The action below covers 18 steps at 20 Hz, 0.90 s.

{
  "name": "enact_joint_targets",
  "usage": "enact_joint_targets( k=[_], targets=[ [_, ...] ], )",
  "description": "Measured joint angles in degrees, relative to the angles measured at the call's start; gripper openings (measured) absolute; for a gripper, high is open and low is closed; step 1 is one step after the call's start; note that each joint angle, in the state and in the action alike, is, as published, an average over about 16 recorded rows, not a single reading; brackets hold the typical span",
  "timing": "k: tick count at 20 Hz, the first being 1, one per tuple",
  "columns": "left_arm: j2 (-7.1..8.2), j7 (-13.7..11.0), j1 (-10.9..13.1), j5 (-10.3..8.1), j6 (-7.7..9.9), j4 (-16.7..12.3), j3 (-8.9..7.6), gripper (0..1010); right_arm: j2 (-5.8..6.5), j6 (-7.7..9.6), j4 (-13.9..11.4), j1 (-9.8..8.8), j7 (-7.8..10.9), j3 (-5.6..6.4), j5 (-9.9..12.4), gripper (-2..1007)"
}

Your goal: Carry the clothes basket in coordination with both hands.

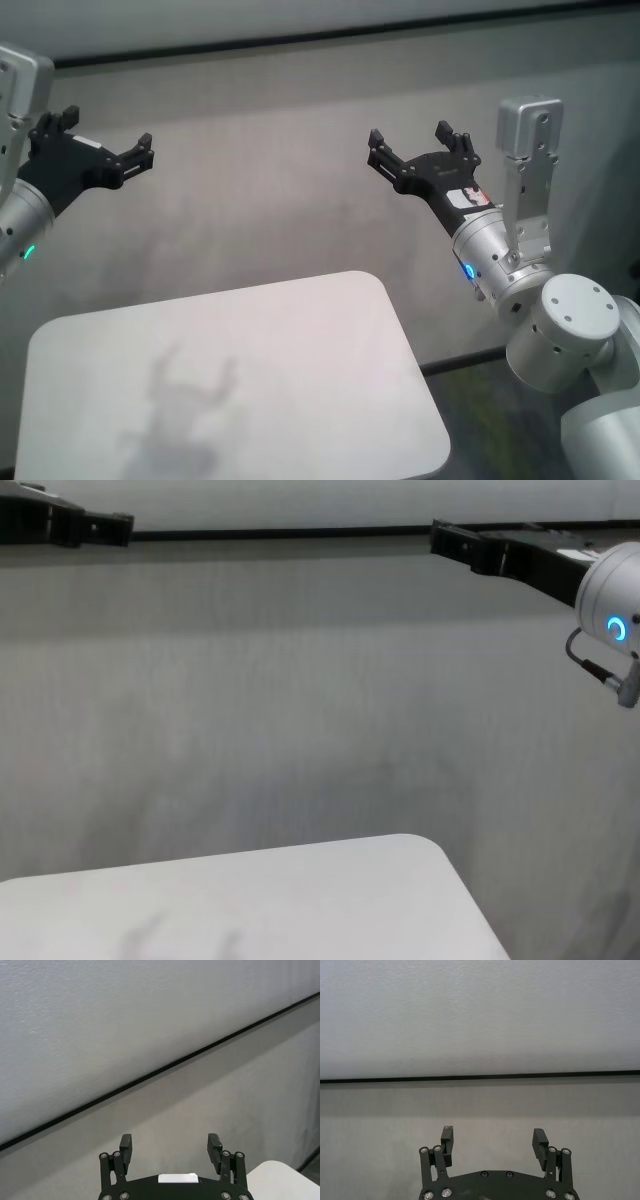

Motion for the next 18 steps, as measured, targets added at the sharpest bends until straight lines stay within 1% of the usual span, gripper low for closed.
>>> enact_joint_targets(
  k=[18],
  targets=[
    [0.0, 0.0, -0.01, 0.0, 0.0, 0.01, 0.0, 1002, 0.0, 0.0, 0.0, 0.0, 0.0, 0.0, 0.0, 1003]
  ],
)
